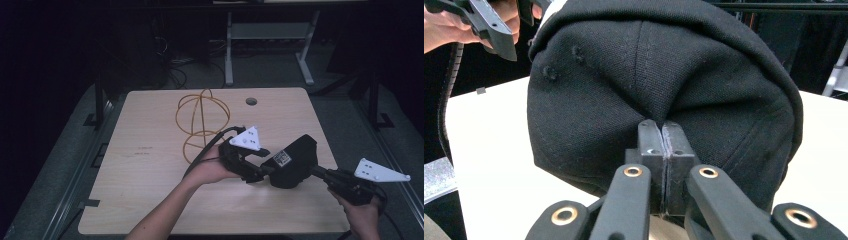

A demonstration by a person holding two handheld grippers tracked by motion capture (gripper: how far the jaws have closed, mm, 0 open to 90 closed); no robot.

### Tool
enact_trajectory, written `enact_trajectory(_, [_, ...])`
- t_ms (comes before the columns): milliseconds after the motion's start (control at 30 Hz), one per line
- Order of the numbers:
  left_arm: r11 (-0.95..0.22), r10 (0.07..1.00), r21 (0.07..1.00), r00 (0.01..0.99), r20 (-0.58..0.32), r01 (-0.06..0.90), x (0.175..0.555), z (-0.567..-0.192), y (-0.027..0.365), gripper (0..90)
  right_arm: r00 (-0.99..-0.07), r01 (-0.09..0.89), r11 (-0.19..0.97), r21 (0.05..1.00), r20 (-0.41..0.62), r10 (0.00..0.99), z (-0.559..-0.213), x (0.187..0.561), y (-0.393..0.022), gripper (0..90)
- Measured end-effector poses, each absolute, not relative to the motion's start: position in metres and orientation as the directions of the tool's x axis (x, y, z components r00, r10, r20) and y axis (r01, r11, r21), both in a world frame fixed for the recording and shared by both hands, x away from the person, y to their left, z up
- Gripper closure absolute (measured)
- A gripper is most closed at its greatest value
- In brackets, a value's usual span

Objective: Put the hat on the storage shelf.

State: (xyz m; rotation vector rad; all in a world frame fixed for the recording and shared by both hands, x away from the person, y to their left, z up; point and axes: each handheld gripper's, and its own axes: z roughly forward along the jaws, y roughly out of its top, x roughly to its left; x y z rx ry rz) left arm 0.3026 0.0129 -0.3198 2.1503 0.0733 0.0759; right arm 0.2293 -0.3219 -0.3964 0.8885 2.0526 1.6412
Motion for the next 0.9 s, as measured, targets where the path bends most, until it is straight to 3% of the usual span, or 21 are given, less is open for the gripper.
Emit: enact_trajectory(900, [-0.564,0.218,0.820,0.976,0.029,0.102,0.282,-0.379,0.080,38.4,-0.748,0.255,0.194,0.947,0.066,0.660,-0.350,0.246,-0.321,89.4])
